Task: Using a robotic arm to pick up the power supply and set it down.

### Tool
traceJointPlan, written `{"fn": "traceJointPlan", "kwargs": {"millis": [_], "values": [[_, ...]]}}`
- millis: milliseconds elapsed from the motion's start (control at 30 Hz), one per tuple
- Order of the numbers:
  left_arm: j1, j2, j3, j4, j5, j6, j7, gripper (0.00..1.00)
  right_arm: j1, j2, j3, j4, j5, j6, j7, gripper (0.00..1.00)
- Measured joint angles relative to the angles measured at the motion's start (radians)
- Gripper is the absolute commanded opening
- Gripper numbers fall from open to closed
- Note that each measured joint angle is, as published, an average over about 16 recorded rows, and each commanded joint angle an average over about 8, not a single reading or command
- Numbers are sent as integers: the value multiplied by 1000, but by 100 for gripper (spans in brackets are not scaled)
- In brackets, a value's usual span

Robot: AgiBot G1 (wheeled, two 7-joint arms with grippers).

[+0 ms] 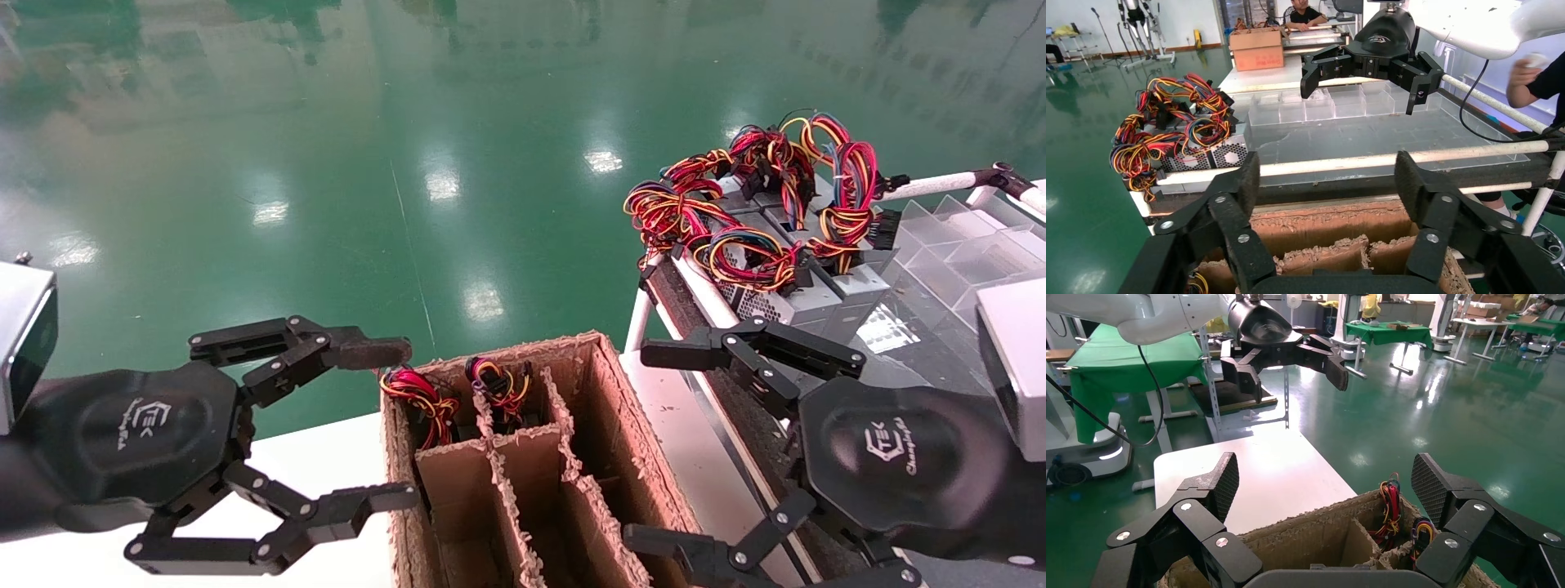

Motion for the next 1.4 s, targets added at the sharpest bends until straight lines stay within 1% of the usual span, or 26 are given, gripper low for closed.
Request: {"fn": "traceJointPlan", "kwargs": {"millis": [733, 933, 1133, 1367, 1400], "values": [[0, 0, 0, 0, 0, 0, 0, 0, 0, 0, 0, 0, 0, 1, 0, 100], [0, 0, 0, 0, 0, 0, 0, 0, 8, -10, -7, -10, -19, 19, 5, 100], [0, 0, 0, 0, 0, 0, 0, 0, 41, -45, -38, -39, -94, 81, 22, 100], [0, 0, 0, 0, 0, 0, 0, 0, 126, -129, -108, -98, -233, 168, 71, 100], [0, 0, 0, 0, 0, 0, 0, 4, 139, -141, -120, -106, -253, 177, 79, 100]]}}
